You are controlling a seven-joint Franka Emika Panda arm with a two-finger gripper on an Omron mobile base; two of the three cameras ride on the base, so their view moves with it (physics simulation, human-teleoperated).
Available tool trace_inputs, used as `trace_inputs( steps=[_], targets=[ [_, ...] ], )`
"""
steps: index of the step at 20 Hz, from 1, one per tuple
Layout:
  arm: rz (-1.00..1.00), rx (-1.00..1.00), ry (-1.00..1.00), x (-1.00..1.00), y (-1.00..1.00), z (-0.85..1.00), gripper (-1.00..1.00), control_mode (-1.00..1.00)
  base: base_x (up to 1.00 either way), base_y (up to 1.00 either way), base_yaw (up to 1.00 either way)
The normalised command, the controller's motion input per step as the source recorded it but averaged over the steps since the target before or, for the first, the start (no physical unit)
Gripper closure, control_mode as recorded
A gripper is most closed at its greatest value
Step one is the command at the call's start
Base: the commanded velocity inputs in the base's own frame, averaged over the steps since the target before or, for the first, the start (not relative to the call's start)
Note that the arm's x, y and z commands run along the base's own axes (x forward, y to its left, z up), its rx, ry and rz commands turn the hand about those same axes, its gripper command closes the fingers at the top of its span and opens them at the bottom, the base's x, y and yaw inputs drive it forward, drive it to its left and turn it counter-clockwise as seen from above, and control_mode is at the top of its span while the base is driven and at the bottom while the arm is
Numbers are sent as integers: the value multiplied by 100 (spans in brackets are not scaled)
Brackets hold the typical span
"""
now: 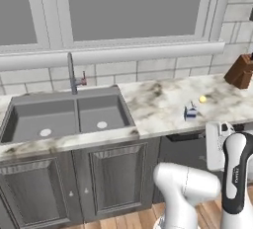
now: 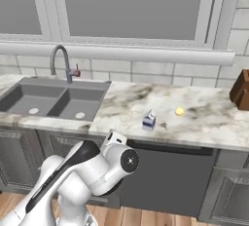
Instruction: Gather the eggs and milk located in the vicinity of the sink area and place them right next to the bowl.
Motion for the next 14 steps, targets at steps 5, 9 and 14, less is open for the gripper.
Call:
trace_inputs(
  steps=[5,9,14],
  targets=[
    [0,0,0,0,0,0,-100,100,4,-76,0],
    [0,0,0,0,0,0,-100,100,13,-58,0],
    [0,0,0,0,0,0,-100,100,47,-13,0]
  ],
)
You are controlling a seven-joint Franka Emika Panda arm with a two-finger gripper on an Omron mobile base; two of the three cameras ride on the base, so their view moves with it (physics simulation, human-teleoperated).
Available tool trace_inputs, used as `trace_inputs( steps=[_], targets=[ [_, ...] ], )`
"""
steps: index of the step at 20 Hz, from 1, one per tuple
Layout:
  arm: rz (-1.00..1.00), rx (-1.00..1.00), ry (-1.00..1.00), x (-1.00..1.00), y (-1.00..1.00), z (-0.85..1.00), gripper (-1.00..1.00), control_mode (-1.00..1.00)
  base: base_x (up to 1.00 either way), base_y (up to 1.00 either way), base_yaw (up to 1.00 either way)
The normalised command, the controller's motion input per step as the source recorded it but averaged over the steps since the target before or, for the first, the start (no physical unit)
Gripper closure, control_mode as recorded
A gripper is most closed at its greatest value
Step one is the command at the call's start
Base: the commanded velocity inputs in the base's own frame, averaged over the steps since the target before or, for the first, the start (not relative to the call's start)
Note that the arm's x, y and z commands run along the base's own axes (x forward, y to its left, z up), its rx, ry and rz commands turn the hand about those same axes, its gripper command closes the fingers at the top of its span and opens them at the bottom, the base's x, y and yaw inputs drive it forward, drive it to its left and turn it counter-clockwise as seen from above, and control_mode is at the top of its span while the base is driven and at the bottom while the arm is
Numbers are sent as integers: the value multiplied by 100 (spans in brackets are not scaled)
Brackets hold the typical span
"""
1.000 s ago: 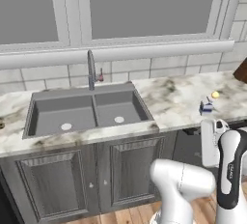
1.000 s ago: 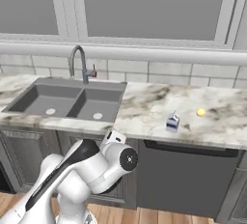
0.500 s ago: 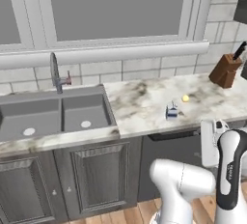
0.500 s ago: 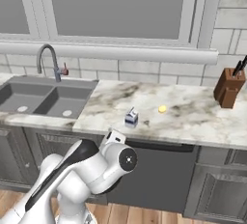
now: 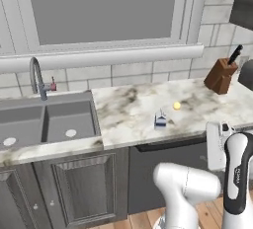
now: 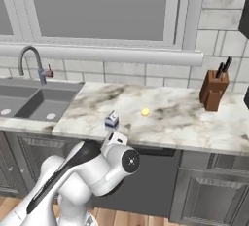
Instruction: Gather the eggs and milk located in the vicinity of the sink area and place them right next to the bowl.
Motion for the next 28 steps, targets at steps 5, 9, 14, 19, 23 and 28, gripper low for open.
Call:
trace_inputs(
  steps=[5,9,14,19,23,28],
  targets=[
    [0,0,0,0,0,0,-100,100,65,-1,0],
    [0,0,0,0,0,0,-100,100,73,-5,2],
    [0,0,0,0,0,0,-100,100,68,-13,4],
    [0,0,0,0,0,0,-100,100,55,-16,5],
    [3,2,2,22,-11,0,-100,-100,24,-10,3],
    [7,4,5,46,-26,0,-100,-100,0,0,0]
  ],
)
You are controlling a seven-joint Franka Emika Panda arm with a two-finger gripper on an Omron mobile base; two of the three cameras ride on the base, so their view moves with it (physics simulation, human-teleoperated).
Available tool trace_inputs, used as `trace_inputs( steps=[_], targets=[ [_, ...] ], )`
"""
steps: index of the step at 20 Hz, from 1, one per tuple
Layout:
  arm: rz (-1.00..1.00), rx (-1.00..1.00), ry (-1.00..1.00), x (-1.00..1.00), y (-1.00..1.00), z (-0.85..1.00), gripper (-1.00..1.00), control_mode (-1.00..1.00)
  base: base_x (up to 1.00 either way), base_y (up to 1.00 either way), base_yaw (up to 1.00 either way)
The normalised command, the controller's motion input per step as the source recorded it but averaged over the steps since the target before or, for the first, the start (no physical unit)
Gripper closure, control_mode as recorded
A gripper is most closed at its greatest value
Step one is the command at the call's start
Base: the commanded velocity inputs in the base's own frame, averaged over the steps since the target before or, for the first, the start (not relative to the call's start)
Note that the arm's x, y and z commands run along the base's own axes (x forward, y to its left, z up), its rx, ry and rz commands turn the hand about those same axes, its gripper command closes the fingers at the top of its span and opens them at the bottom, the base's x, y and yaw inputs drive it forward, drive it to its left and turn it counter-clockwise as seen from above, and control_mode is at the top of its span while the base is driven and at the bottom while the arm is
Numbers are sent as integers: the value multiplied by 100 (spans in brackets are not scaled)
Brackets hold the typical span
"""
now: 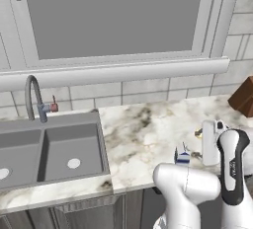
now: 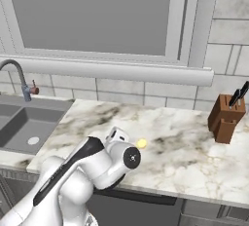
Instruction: Gather the eggs and milk located in the vicinity of the sink area and place them right next to the bowl.
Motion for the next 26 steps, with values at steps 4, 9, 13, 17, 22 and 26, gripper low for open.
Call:
trace_inputs(
  steps=[4,9,13,17,22,26],
  targets=[
    [5,4,8,30,-38,0,-100,-100,0,0,0],
    [4,1,10,15,-57,0,-100,-100,0,0,0],
    [4,-2,10,0,-52,0,-100,-100,0,0,0],
    [0,-9,16,4,-38,0,-100,-100,0,0,0],
    [0,-8,12,26,-19,0,-100,-100,0,0,0],
    [0,0,0,26,-6,-2,-100,-100,0,0,0]
  ],
)
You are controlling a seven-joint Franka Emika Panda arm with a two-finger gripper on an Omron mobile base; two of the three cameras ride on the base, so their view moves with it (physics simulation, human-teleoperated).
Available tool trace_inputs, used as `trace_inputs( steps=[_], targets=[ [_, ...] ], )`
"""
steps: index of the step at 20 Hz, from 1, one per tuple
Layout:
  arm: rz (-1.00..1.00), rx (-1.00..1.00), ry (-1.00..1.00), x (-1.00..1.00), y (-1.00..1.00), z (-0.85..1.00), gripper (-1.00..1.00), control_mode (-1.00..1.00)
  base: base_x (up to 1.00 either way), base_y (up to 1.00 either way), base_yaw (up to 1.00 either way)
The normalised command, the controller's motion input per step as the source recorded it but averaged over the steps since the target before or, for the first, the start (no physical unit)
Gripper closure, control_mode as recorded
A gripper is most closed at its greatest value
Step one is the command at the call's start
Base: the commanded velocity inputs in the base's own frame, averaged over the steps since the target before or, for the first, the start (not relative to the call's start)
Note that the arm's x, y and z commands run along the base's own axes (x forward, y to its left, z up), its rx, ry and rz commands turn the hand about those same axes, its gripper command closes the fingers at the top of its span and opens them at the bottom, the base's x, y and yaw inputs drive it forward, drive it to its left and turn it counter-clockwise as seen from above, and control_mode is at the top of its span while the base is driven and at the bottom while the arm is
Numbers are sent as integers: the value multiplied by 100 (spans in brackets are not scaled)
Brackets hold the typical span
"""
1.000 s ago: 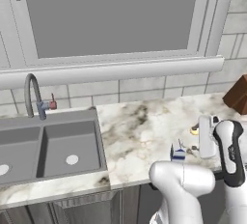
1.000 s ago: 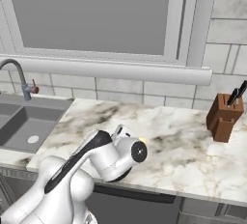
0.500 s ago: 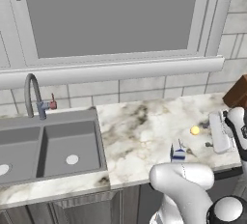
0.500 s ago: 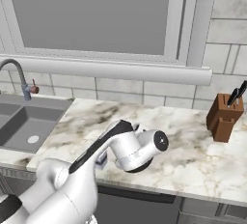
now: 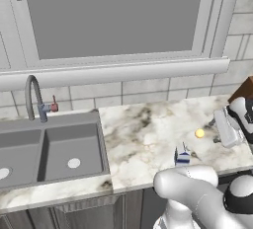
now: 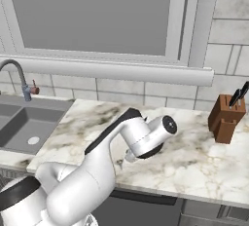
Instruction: Gather the eggs and milk located in the vicinity of the sink area and place them right next to the bowl.
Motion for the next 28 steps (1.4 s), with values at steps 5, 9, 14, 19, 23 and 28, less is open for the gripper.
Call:
trace_inputs(
  steps=[5,9,14,19,23,28],
  targets=[
    [0,0,0,22,-4,-23,-100,-100,0,0,0],
    [0,0,0,29,0,-27,-100,-100,0,0,0],
    [0,0,0,34,0,-19,-100,-100,0,0,0],
    [0,0,0,22,-8,-15,-100,-100,0,0,0],
    [0,0,0,17,-16,-16,-100,-100,0,0,0],
    [0,0,0,10,-12,-17,-100,-100,0,0,0]
  ],
)
